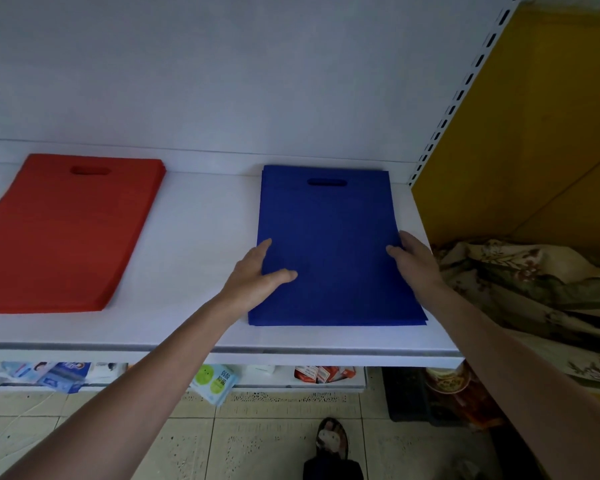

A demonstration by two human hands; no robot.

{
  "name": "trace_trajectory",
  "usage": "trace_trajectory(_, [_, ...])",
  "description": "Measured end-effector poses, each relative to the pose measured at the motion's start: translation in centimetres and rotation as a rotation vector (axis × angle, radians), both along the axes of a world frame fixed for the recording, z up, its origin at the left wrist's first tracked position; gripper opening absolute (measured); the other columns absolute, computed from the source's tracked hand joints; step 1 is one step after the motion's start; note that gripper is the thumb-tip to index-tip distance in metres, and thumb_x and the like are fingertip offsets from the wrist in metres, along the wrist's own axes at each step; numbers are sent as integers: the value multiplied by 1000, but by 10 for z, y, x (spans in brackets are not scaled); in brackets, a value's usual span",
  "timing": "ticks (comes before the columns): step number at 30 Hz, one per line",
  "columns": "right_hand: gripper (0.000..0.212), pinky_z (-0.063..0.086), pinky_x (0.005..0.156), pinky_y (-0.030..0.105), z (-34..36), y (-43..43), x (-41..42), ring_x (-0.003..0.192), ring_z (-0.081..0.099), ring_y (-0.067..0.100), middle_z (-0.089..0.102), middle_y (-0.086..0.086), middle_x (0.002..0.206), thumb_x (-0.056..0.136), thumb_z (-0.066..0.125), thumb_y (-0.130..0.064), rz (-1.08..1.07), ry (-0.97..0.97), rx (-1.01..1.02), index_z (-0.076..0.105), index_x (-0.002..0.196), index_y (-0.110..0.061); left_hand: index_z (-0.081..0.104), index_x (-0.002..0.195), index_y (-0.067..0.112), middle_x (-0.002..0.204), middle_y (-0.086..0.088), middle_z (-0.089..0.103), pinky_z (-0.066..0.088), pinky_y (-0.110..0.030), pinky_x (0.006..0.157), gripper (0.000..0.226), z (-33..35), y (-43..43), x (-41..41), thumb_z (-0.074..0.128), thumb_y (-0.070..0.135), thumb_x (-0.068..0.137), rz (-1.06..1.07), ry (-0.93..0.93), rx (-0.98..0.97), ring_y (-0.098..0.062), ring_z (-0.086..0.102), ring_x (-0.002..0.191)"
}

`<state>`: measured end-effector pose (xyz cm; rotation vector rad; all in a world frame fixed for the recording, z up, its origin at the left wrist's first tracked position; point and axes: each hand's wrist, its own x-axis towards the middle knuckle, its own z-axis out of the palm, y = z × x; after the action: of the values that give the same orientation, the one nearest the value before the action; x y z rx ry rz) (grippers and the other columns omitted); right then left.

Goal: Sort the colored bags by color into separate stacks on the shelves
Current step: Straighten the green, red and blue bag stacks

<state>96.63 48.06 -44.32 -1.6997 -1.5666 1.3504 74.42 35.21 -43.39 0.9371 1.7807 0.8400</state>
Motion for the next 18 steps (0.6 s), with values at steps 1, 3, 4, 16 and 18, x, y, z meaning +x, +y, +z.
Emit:
trace_trajectory(1, [45, 38, 102, 31, 1, 0, -1, 123, 44, 19, 42, 1, 143, 98, 43, -18, -23, 39, -19, 36, 142, -18, 15, 147, 28, 153, 7, 19, 23, -29, 111, 76, 0, 1, 1, 61, 31, 86, -17, -7, -5, -14, 21, 140])
trace_trajectory(3, [47, 37, 102, 33, 5, 4, -1, 124, 43, 19, 40, 2, 145, 97, 44, -13, -79, 141, -75, 33, 143, -15, 11, 147, 31, 154, 6, 14, 20, -34, 115, 81, 3, 2, 2, 62, 34, 85, -53, -6, -21, -15, 16, 141])
trace_trajectory(4, [49, 37, 102, 34, 7, 6, 0, 125, 43, 19, 39, 2, 145, 97, 45, -12, -89, 181, -105, 31, 144, -14, 9, 147, 32, 155, 5, 11, 19, -37, 115, 83, 3, 2, 2, 62, 36, 84, -61, -13, -26, -16, 13, 142])
trace_trajectory(16, [37, 31, 111, 32, -16, -6, 33, 125, 43, 11, 46, -5, 140, 98, 43, -19, -57, 253, -36, 45, 135, -21, 49, 126, 26, 125, 10, 59, 44, -29, 96, 49, -17, -29, 13, 54, 25, 77, 243, -402, 250, -9, 56, 114])
trace_trajectory(18, [37, 33, 108, 31, -19, -7, 29, 124, 45, 11, 46, -8, 139, 98, 42, -21, -77, 324, -90, 45, 135, -25, 43, 132, 29, 134, 11, 52, 35, -31, 106, 60, -13, -30, 20, 54, 30, 74, 258, -431, 250, -7, 47, 123])
